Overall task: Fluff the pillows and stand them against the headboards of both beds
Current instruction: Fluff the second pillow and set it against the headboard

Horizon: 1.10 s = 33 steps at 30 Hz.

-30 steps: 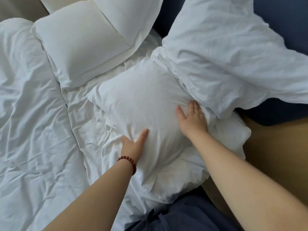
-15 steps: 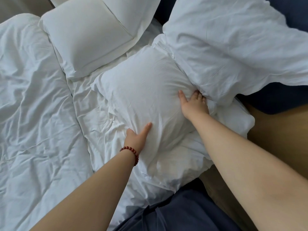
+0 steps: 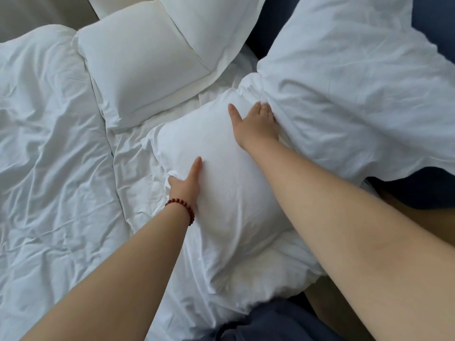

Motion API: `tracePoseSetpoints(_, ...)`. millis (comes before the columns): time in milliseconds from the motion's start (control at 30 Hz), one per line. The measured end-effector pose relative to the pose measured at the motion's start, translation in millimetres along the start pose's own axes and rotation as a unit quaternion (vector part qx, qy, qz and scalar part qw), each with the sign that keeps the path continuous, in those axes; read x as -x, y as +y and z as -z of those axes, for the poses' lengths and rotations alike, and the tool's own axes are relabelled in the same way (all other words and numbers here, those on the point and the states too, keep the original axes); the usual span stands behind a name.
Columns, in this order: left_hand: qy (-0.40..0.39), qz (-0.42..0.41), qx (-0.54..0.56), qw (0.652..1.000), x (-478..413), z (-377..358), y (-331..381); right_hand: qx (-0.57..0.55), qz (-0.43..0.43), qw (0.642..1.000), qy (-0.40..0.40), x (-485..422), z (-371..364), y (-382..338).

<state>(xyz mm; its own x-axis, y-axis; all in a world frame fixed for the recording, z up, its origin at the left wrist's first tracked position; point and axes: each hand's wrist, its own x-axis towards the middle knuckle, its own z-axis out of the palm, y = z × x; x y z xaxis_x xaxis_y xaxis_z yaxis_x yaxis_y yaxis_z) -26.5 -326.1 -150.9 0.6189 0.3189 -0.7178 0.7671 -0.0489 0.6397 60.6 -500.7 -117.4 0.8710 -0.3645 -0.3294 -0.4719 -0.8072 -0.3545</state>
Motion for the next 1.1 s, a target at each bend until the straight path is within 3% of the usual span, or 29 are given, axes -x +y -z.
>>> tracePoseSetpoints(200, 0.002, 0.013, 0.004, 1.000, -24.4, -10.5, 23.9, 0.014, -0.041, 0.999, -0.023, -41.6, -6.8, -1.9)
tracePoseSetpoints(333, 0.001, 0.000, 0.015, 1.000, -25.9, -7.6, 12.2, 0.022, 0.005, 1.000, -0.009, -56.2, -11.8, -23.0)
tracePoseSetpoints(533, 0.003, -0.024, 0.033, 0.999, -23.4, -7.5, 9.8, 0.016, -0.086, 0.995, -0.038, -76.4, -7.5, -31.9)
tracePoseSetpoints(833, 0.013, 0.020, 0.068, 0.997, -6.1, 23.8, -22.6, 0.055, 0.061, 0.996, 0.033, 24.6, -25.7, 13.3)
tracePoseSetpoints(967, -0.089, 0.077, 0.194, 0.974, -1.0, 54.0, -53.8, 0.045, 0.142, 0.983, 0.103, 102.5, -46.8, 47.4)
tracePoseSetpoints(1100, -0.071, 0.064, 0.287, 0.953, 6.4, 76.7, -85.2, -0.052, 0.177, 0.973, 0.139, 176.6, -76.6, 84.4)
